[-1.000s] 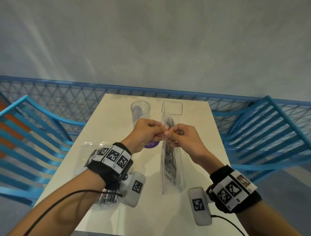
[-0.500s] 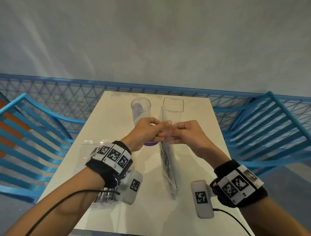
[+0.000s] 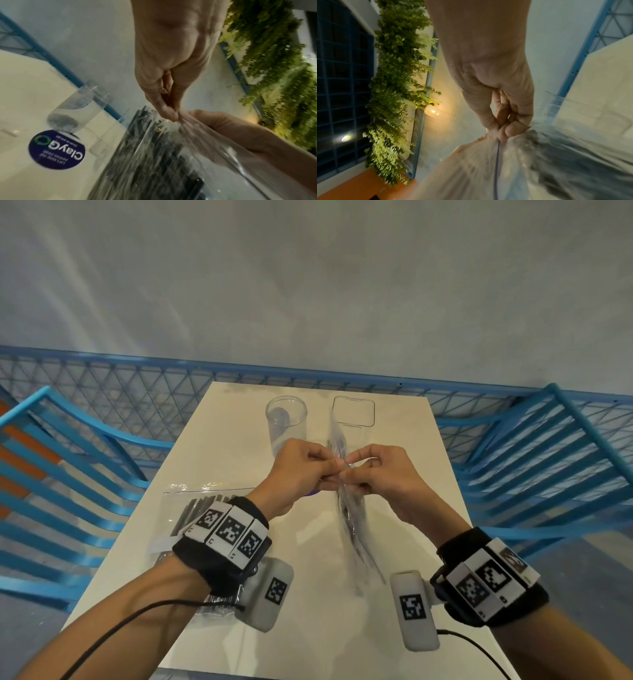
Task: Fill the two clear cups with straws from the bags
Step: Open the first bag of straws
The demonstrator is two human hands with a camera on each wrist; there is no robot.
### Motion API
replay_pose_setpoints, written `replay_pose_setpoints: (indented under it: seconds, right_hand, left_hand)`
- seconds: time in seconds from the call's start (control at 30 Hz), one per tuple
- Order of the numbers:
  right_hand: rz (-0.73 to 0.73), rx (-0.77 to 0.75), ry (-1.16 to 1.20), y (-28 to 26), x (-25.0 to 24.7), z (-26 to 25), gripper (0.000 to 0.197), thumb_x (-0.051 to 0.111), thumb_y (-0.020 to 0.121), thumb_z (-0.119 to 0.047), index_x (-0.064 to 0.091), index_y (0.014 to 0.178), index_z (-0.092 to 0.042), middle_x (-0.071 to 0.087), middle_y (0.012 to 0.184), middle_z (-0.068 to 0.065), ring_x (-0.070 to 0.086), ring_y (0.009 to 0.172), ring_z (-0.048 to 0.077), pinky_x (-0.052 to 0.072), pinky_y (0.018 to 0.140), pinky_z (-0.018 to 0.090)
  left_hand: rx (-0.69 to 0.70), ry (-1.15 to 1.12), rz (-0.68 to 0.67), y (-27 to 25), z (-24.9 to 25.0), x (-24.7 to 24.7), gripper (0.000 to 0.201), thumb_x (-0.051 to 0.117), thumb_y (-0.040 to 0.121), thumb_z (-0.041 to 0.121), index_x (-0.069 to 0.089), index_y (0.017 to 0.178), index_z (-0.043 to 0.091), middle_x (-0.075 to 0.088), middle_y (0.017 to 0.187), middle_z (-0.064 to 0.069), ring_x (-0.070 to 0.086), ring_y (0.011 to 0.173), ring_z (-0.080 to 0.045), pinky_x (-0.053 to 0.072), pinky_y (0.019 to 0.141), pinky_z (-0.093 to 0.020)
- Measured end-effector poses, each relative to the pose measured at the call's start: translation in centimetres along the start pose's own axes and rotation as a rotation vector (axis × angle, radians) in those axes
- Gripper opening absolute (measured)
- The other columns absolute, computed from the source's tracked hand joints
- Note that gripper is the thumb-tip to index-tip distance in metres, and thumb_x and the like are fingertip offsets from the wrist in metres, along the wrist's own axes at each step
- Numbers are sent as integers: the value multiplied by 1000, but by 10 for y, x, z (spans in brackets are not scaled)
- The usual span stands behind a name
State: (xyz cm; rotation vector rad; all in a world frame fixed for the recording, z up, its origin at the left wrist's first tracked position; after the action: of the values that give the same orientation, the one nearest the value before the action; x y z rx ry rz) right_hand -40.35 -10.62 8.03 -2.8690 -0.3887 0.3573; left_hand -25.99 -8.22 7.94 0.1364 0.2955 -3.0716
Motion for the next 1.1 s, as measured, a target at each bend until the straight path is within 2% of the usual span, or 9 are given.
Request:
replay_pose_setpoints:
  seconds: [0.1, 0.2, 0.3, 0.6, 0.77, 0.83, 0.97, 1.03, 1.1]
  right_hand:
    - [91, -47, -155, 0, 0, -3, 18, 71, 70, 2, 68, 87, -1, 61, 52, 7, 54, 44, 14, 51, 53, 26]
    - [205, -147, -344, 0, 6, -9, 10, 72, 70, -9, 70, 79, -11, 62, 57, 1, 56, 49, 10, 44, 46, 11]
    - [248, -185, -395, 4, 11, -12, 8, 68, 70, -9, 70, 76, -14, 61, 60, -2, 55, 53, 7, 37, 41, 3]
    - [316, -270, -437, 4, 15, -16, 13, 65, 73, -6, 75, 81, -11, 62, 67, -4, 61, 68, 13, 39, 51, 9]
    - [316, -251, -294, 5, 9, -15, 12, 66, 69, -2, 75, 67, -9, 62, 55, -10, 55, 54, 1, 41, 48, 5]
    - [291, -150, -165, 8, 6, -10, 14, 66, 68, 1, 71, 58, -7, 60, 47, -3, 53, 47, 8, 45, 47, 20]
    - [44, 132, 127, 15, 7, 1, 25, 63, 72, 13, 57, 51, -1, 44, 37, 1, 39, 35, 13, 35, 38, 19]
    - [-11, 141, 43, 17, 7, 7, 29, 62, 70, 12, 51, 48, -3, 41, 41, 4, 38, 37, 15, 35, 40, 21]
    - [-42, 64, -138, 18, 12, 8, 24, 62, 66, 7, 49, 47, 2, 42, 47, 10, 38, 43, 19, 34, 45, 26]
  left_hand:
    - [85, 242, 67, -3, 3, 5, 9, 65, 85, 1, 66, 77, 2, 68, 66, -15, 66, 57, -22, 59, 58, -30]
    - [211, 560, 164, -1, 8, 10, 14, 56, 80, 2, 68, 76, 5, 69, 70, -12, 67, 69, -24, 57, 63, -34]
    - [255, 623, 201, -2, 12, 12, 16, 52, 79, 3, 68, 78, 5, 68, 76, -10, 64, 74, -24, 52, 63, -32]
    - [302, 970, 230, -4, 17, 20, 11, 46, 92, 12, 56, 93, 7, 57, 83, -9, 49, 70, -25, 35, 58, -33]
    - [261, 724, 205, 2, 24, 6, 15, 56, 79, 3, 67, 70, -2, 69, 72, -16, 63, 69, -26, 50, 63, -38]
    - [147, 551, 142, 9, 20, -1, 16, 61, 80, 2, 68, 66, -1, 69, 65, -16, 65, 61, -23, 55, 60, -34]
    - [-133, 98, -14, 16, 1, -9, 8, 65, 83, -6, 64, 74, -6, 62, 60, -15, 58, 42, -13, 52, 46, -21]
    - [-145, 125, -57, 14, -6, -9, 7, 63, 82, -8, 64, 75, -7, 61, 62, -16, 56, 42, -12, 51, 46, -20]
    - [-26, 417, -99, 13, -5, -1, 12, 58, 80, -9, 65, 70, -6, 61, 64, -16, 57, 48, -14, 53, 52, -25]
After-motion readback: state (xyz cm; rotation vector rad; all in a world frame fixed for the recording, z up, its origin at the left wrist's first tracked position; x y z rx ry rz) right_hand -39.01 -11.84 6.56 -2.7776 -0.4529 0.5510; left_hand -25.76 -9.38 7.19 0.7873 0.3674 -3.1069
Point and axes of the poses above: each hand's wrist, its own y-axis towards the middle knuckle, its own x-axis out of the palm, z = x × y, the point moved 4 cm from there along y, towards the middle knuckle
